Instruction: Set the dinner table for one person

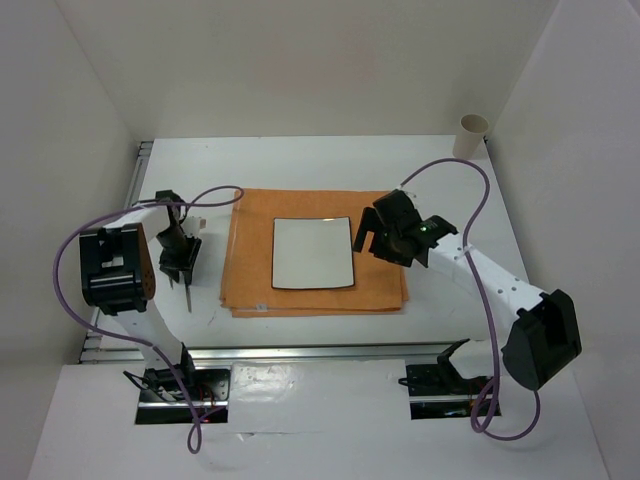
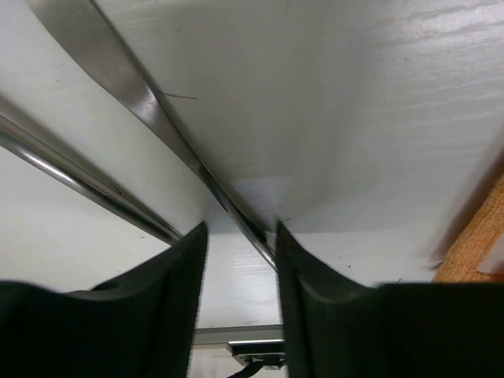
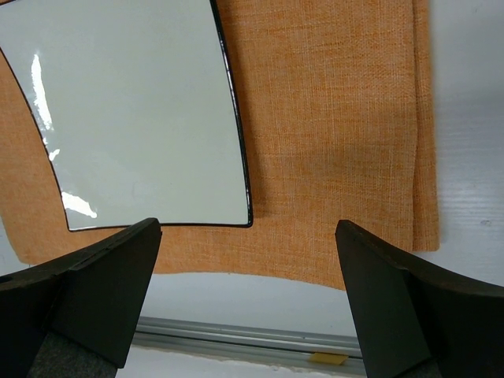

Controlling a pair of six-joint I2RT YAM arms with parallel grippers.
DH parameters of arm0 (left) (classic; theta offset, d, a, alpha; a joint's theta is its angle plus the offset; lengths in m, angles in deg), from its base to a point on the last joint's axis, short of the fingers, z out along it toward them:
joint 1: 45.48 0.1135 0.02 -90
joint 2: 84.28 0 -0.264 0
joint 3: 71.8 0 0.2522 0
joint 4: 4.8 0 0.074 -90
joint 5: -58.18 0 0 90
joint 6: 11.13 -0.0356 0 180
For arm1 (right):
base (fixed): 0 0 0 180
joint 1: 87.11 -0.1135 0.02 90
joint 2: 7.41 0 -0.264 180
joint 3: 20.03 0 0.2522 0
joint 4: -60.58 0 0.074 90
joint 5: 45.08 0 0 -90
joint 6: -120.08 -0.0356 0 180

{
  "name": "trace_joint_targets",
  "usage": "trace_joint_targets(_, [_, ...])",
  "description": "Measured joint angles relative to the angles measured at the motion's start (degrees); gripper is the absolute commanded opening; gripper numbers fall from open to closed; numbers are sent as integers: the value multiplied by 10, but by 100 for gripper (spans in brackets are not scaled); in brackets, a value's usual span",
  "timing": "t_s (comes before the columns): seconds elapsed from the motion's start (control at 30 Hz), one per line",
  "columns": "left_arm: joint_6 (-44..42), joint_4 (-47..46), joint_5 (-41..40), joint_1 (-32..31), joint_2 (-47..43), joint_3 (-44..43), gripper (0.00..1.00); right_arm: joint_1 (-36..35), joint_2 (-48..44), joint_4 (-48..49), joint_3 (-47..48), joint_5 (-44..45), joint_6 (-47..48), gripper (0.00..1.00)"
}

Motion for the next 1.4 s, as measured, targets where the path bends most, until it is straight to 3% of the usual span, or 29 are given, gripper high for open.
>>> trace_joint_targets(0.07, [5, 4, -1, 0, 3, -3, 34, 0, -3, 0, 0, 3, -1, 100])
trace_joint_targets(0.23, [3, 19, 7, -1, 12, -9, 0, 0, -27, 0, -1, 14, -2, 100])
trace_joint_targets(0.43, [2, 70, 25, 3, 57, -56, 0, 0, -39, -1, -1, 28, -2, 100])
trace_joint_targets(0.6, [-1, 84, 113, 23, 64, -72, 0, 0, -46, 14, -3, 1, 22, 100])
trace_joint_targets(0.83, [2, 70, 249, 40, 36, -160, 0, -3, -90, 130, -50, -121, 81, 99])
trace_joint_targets(1.1, [40, 78, 433, 50, -59, -293, 0, -62, -75, 328, -67, -267, 149, 96])
trace_joint_targets(1.27, [98, 44, 568, 27, -121, -303, 0, -102, 20, 452, -12, -324, 170, 85])
trace_joint_targets(1.4, [148, -6, 645, -12, -155, -289, 0, -130, 97, 517, 53, -353, 180, 70])
